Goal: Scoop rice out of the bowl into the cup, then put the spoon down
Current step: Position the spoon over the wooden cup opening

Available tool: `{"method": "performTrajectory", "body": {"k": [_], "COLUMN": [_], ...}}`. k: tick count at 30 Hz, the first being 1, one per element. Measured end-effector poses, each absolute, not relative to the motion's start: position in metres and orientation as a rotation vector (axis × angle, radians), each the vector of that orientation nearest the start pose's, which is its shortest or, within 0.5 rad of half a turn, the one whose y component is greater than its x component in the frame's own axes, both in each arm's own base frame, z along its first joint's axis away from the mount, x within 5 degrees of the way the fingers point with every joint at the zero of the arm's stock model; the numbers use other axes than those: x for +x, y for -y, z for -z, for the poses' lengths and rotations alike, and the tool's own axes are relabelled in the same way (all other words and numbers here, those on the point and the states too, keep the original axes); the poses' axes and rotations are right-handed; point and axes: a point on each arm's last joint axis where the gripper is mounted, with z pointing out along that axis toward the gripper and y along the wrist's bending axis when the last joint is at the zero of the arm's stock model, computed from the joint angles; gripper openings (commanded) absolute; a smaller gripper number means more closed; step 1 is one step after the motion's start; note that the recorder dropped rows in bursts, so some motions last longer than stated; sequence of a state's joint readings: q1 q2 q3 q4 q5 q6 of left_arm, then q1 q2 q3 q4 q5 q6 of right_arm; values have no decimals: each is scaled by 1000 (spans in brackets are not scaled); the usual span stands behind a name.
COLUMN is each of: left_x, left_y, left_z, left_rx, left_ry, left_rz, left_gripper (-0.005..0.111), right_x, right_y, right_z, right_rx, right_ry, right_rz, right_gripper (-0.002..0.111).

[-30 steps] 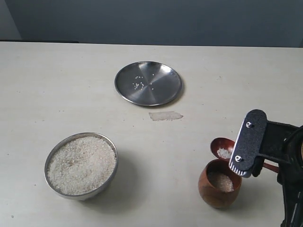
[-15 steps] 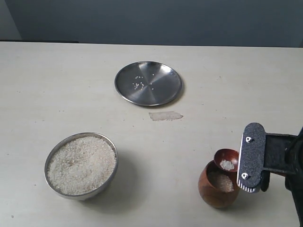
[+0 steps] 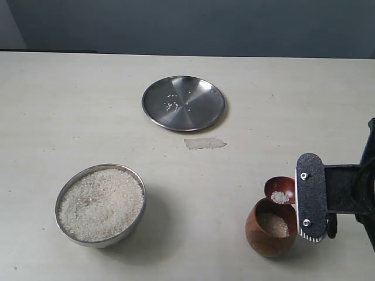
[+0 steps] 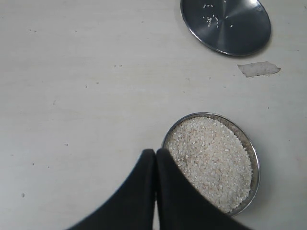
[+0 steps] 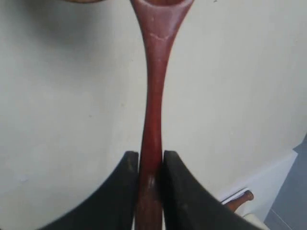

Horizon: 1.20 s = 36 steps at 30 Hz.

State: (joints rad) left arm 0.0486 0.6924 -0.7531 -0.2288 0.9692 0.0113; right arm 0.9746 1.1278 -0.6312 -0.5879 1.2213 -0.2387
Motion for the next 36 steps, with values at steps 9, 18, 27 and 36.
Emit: {"method": "performTrajectory", "body": {"k": [9,18,27,36], "left_x": [114,114,114,114], "left_y": [11,11,11,11], "left_z": [-327,-327,-327,-327], "left_rx": [-110,-110,-110,-110], "left_ry": [-2374,-2374,-2374,-2374], "left_rz": [258,258,258,258], "left_gripper": [0,0,0,0], "right_x": [129,132,133,130], "right_y": [-99,-98,-97,-98], "right_z": [-240,-242,-243,-241], "right_rx": [-1955,-2005,-2027,-2037], "right_ry": [-2100,-2022,-1998,-2026], "right_rz": [858,923,937,895], "right_gripper": [-1,-1,-1,-1]}}
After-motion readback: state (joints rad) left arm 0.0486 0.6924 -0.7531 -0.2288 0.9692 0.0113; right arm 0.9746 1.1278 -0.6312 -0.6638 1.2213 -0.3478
